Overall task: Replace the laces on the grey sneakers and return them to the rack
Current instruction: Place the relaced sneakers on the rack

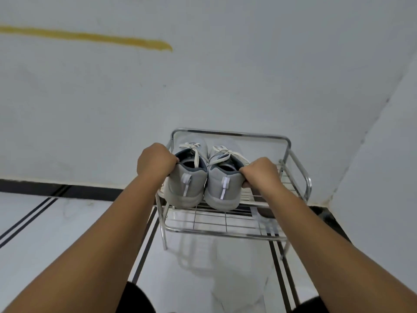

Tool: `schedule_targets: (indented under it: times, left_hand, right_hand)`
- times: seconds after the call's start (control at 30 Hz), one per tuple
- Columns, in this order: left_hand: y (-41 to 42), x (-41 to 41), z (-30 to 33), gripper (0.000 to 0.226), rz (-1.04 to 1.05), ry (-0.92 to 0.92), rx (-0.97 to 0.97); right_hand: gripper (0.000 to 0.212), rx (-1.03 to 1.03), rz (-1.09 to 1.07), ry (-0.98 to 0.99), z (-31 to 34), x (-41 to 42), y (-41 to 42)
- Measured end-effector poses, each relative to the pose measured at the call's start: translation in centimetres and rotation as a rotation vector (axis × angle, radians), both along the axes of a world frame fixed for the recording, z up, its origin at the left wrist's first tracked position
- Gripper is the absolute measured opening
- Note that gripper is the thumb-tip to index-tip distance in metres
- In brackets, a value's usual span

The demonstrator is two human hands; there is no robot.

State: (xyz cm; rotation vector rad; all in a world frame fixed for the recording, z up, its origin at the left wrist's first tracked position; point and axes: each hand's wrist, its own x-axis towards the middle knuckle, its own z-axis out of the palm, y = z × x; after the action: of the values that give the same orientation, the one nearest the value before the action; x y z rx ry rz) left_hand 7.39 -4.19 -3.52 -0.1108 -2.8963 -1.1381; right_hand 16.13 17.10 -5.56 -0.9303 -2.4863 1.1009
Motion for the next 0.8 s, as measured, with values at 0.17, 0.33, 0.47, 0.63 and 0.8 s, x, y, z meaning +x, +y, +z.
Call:
schedule_targets:
  times: [0.17, 0.33, 0.47, 0.63, 0.8]
  left_hand:
    - [1.9, -4.7, -2.5, 0.031, 0.044, -0.035, 0.027]
    - [3.1, -7.0, -3.5, 0.027, 0.077, -0.067, 0.081]
    - [4.0, -8.3, -4.2, 0.021, 0.092, -0.035, 0.029]
    - [4.6, -8.9, -5.1, 0.019, 0.119, 0.019, -0.093]
    - [5.0, -9.4, -6.3, 0.019, 0.131, 0.015, -0.114]
  right_hand:
    - [0.016, 0.008, -0.003, 0.029, -3.2, -4.3, 2.3]
    - [0.020, -0.032, 0.010, 0.044, -4.6, -5.9, 3.7]
    - [0.027, 0.031, 0.034, 0.045, -5.6, -7.3, 3.9]
    - [0.033, 0.104, 0.039, 0.022, -6.1, -8.3, 3.9]
    - [0.033, 0.123, 0.071, 0.028, -6.5, -8.9, 4.3]
